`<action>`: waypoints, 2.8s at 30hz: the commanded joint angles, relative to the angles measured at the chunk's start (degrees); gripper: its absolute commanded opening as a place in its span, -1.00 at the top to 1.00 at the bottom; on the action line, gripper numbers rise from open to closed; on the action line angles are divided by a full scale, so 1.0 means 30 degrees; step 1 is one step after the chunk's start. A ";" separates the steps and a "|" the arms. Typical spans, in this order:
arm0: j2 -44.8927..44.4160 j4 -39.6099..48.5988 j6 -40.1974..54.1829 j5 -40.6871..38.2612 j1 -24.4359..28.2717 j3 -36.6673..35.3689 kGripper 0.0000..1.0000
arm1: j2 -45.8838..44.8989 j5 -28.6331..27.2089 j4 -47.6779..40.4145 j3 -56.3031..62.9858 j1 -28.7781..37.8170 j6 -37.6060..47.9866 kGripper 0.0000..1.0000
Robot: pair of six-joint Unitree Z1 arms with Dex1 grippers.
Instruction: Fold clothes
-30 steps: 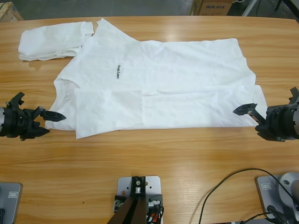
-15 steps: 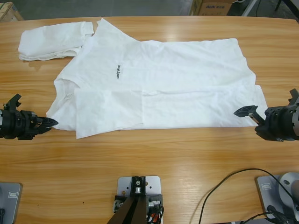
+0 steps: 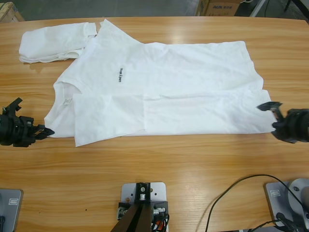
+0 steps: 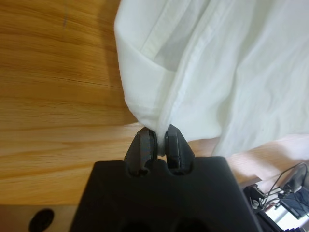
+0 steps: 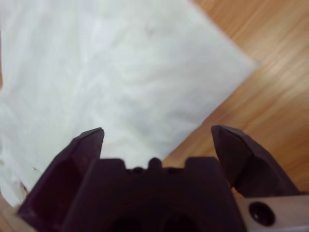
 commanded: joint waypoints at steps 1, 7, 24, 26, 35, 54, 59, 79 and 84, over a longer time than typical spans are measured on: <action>0.0294 0.1102 0.0356 0.0009 0.0179 -0.0506 1.00 | 0.0913 0.0516 0.1692 -0.0015 -0.4238 0.1965 -0.81; 0.0165 0.1541 0.0356 0.0027 0.0179 -0.0811 1.00 | 0.1599 0.1336 -0.0623 0.0583 -0.5468 0.1901 -0.72; 0.0499 0.1688 0.0397 0.0032 0.0179 -0.1063 1.00 | 0.3550 0.3118 -0.2721 0.0870 -0.6377 0.2862 -0.57; 0.0587 0.1781 0.0415 0.0056 0.0179 -0.1268 1.00 | 0.3603 0.3135 -0.3060 0.1052 -0.6377 0.3155 -0.57; 0.0546 0.2215 0.0420 0.0132 0.0150 -0.1714 1.00 | 0.2653 0.3762 -0.1226 0.0899 -0.6441 0.3196 -0.57; 0.0306 0.2596 0.0444 0.0173 0.0062 -0.1866 1.00 | 0.4271 0.3153 -0.4777 0.1743 -0.5791 0.2616 -0.45; 0.0318 0.2596 0.0456 0.0173 0.0062 -0.1878 1.00 | 0.3966 0.3100 -0.4830 0.1848 -0.5791 0.1526 0.31; -0.1522 0.6188 0.0303 0.0202 0.0004 -0.2967 1.00 | 0.1997 0.3944 0.1229 0.0536 -0.5791 0.0043 1.00; -0.2963 0.9158 -0.0599 0.0114 -0.0987 -0.3764 1.00 | 0.0263 0.4805 0.4856 -0.0800 -0.5791 0.0325 1.00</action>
